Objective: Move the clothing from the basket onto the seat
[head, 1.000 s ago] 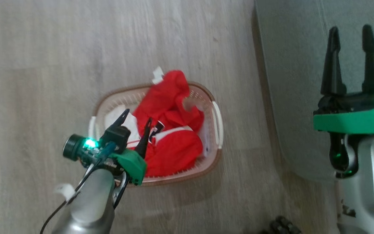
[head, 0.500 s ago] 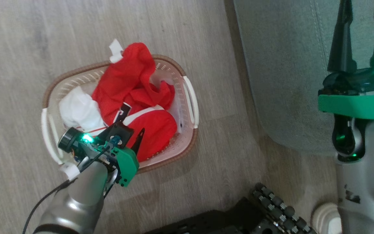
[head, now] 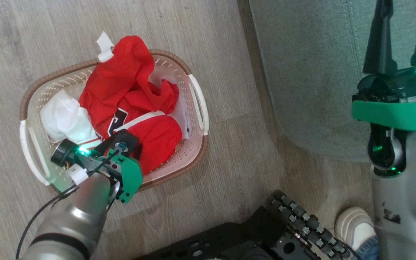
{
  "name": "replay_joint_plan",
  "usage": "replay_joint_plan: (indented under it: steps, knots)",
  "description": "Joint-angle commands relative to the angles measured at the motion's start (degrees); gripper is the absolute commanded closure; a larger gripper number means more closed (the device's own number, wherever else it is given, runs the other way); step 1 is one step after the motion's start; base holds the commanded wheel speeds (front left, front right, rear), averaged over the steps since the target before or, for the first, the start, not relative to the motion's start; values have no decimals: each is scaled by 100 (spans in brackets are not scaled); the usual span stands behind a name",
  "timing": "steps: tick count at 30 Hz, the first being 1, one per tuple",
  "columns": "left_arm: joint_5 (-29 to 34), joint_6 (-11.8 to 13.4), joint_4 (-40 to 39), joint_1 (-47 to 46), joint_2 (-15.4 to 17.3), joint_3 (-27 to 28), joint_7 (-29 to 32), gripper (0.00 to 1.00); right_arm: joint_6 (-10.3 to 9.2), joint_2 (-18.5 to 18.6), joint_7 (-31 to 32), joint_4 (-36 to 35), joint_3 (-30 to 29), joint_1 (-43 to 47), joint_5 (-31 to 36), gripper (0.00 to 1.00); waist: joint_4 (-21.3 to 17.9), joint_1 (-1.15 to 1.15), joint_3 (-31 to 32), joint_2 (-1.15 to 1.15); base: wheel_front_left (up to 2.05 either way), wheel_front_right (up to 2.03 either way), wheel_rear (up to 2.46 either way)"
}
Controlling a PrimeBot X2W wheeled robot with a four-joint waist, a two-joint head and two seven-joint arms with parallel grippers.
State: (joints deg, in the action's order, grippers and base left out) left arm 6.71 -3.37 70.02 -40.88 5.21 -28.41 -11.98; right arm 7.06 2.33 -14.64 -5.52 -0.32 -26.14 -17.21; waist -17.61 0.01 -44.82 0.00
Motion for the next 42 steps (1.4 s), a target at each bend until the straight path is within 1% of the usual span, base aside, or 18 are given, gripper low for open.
replay_joint_plan:
  steps: [1,2,3,4,5,6,12,18,25,32,36,37,39,40,41,42]
  knots:
    - [-29,44,-10,67,52,105,-3,0,43,54,-36,-209,97,39,-30,0,-9,-1,-8,0,0,0,0]
    - [-39,45,28,45,51,98,4,0,43,54,-36,-211,106,33,-35,0,-15,-1,-18,0,0,0,0]
    - [-59,32,62,27,44,97,19,16,43,54,-36,-211,115,25,-40,0,-21,-1,-27,0,0,0,0]
    - [-75,20,90,9,34,91,28,57,43,54,-36,-210,119,19,-44,0,-22,-1,-33,0,0,0,0]
    - [-84,9,110,-10,22,78,26,80,43,54,-36,-205,116,13,-46,0,-21,-1,-32,0,0,0,0]
    - [-113,-11,127,-43,-13,56,-17,100,43,54,-36,-185,97,11,-40,0,2,-1,-5,0,0,0,0]
    - [-243,-63,91,-32,-108,15,-191,100,43,54,-36,-46,85,58,5,0,148,-1,281,0,0,0,0]
    - [-401,-119,-228,122,-164,-25,-291,100,43,54,-36,158,78,186,131,0,408,-1,842,0,0,0,0]
    - [-745,-212,-1246,522,-185,42,-300,100,43,54,-36,448,-52,523,369,0,852,-1,1630,0,0,0,0]
    - [-1045,-287,-2122,832,-102,160,-301,100,43,54,-36,787,-118,1046,603,0,1266,-1,2476,0,0,0,0]
    - [-1229,-330,-2533,941,-73,229,-301,100,43,54,-36,953,-152,1315,674,0,1431,-1,2967,0,0,0,0]
    - [-1229,-330,-2533,941,-73,229,-301,100,43,54,-36,953,-152,1315,674,0,1431,-1,2967,0,0,0,0]
    - [-1318,-350,-2695,993,-74,235,-301,100,43,54,-36,1027,-164,1461,699,0,1516,-1,3210,0,0,0,0]
    - [-1412,-368,-2788,1030,-81,218,-301,100,43,54,-36,1102,-150,1601,722,0,1592,-1,3447,0,0,0,0]
    - [-1412,-368,-2788,1030,-81,218,-301,100,43,54,-36,1102,-150,1601,722,0,1592,-1,3447,0,0,0,0]
    - [-1498,-378,-2851,1013,-83,219,-301,100,43,54,-36,1165,-121,1701,736,0,1640,-1,3650,0,0,0,0]
